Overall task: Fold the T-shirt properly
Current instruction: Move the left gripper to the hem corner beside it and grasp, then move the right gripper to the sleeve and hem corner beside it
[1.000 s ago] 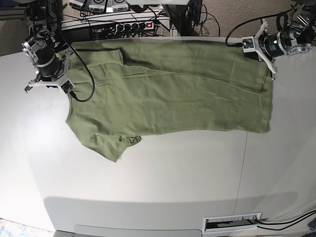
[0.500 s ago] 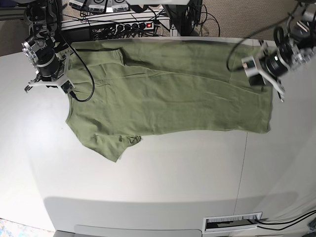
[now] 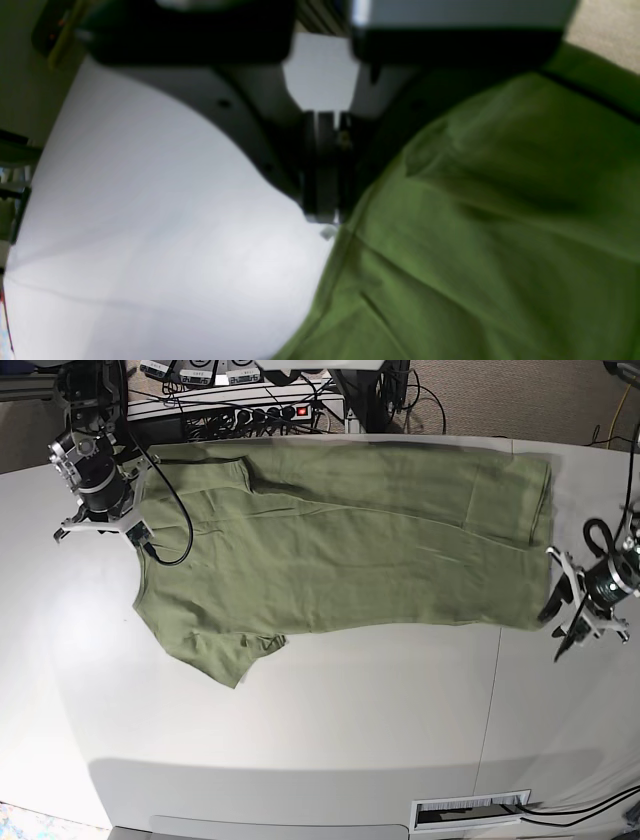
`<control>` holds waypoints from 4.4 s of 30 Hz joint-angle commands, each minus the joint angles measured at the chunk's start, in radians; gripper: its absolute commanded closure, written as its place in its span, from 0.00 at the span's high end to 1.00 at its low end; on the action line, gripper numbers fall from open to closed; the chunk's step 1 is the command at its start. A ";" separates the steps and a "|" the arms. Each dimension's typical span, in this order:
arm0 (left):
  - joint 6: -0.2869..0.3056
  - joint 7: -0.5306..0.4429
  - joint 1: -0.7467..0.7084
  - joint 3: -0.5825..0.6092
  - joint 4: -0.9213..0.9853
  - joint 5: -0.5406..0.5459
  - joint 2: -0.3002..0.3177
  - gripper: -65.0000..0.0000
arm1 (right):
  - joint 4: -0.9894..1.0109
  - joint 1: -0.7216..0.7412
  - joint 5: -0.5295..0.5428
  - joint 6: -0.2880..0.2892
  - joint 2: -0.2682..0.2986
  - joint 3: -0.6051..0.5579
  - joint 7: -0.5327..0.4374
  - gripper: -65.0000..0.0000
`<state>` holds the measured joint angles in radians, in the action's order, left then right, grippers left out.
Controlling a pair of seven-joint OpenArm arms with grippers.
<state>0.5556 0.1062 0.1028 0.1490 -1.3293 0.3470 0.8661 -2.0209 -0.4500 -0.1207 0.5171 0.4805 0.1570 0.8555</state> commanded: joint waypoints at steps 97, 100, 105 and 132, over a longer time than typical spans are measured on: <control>0.143 0.182 0.261 -0.008 0.382 0.349 -0.085 0.00 | 0.949 0.902 0.101 -0.008 -0.178 -0.092 -0.167 0.34; 0.143 0.183 0.260 -0.008 0.382 0.344 -0.085 0.00 | 1.005 0.913 0.102 -0.009 -0.179 -0.147 -0.167 0.34; 0.143 0.182 0.260 -0.008 0.382 0.338 -0.085 0.00 | 1.009 0.912 0.102 -0.009 -0.178 -0.177 -0.098 0.34; 0.143 0.249 0.260 -0.008 0.366 0.414 -0.078 0.00 | 0.671 0.878 0.336 -0.008 -0.170 -0.177 0.335 0.00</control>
<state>0.6971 0.3828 0.3389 0.1497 -0.9474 0.7403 0.7601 -1.3304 0.3904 0.2092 0.5106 0.2962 -0.0250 1.2110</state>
